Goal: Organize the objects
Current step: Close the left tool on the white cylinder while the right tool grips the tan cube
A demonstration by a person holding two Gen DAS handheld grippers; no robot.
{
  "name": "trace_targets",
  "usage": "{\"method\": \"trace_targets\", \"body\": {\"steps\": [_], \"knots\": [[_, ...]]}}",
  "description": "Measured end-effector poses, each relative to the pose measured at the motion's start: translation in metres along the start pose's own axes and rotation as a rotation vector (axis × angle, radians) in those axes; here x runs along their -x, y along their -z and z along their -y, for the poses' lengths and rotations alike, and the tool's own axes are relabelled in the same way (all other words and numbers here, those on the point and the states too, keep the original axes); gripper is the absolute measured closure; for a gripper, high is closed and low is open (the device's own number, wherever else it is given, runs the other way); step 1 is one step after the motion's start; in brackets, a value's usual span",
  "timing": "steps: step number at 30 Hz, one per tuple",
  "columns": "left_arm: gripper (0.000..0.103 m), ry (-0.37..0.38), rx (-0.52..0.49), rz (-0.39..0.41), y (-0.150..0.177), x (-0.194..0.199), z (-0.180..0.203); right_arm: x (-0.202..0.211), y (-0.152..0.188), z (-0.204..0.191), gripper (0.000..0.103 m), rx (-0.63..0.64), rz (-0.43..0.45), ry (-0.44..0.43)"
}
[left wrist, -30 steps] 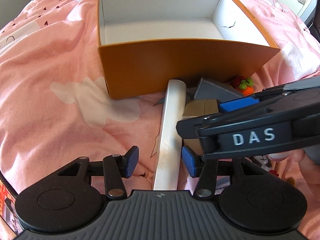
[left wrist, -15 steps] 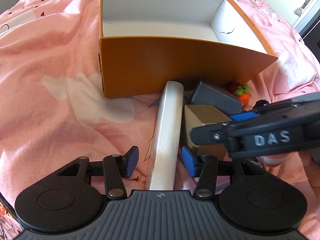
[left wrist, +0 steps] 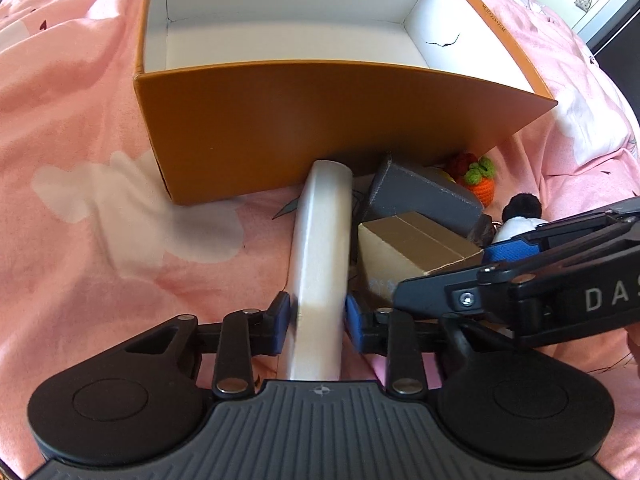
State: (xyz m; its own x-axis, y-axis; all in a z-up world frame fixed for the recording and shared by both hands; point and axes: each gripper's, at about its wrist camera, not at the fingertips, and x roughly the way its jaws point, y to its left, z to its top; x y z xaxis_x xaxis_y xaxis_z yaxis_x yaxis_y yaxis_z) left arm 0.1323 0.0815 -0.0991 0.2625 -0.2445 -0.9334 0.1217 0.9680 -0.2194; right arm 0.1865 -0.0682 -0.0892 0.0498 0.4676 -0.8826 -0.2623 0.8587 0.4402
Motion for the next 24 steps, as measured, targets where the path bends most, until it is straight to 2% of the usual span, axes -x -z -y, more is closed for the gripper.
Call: {"method": "trace_targets", "body": {"steps": [3,7,14,18,21,24], "knots": [[0.069,0.011,0.001,-0.008,-0.002,-0.001,-0.002,-0.006,-0.007,-0.001,0.044,0.0,-0.02,-0.01],[0.072,-0.026,-0.047,-0.011,-0.005,-0.002,0.006,-0.016,-0.016,0.004,0.042,-0.055,-0.062,-0.035],[0.072,-0.06,-0.074,-0.001,-0.002,0.0,0.013,-0.024,-0.017,0.014,0.037,-0.151,-0.098,-0.065],[0.07,-0.071,-0.109,-0.002,0.0,-0.002,0.023,-0.02,-0.016,0.021,0.028,-0.231,-0.054,-0.089],[0.07,-0.079,-0.092,-0.002,-0.002,-0.004,0.025,-0.015,-0.018,0.02,0.028,-0.231,-0.011,-0.063],[0.07,-0.084,-0.086,-0.002,-0.002,-0.005,0.026,-0.025,-0.017,0.018,0.028,-0.233,-0.038,-0.062]]}}
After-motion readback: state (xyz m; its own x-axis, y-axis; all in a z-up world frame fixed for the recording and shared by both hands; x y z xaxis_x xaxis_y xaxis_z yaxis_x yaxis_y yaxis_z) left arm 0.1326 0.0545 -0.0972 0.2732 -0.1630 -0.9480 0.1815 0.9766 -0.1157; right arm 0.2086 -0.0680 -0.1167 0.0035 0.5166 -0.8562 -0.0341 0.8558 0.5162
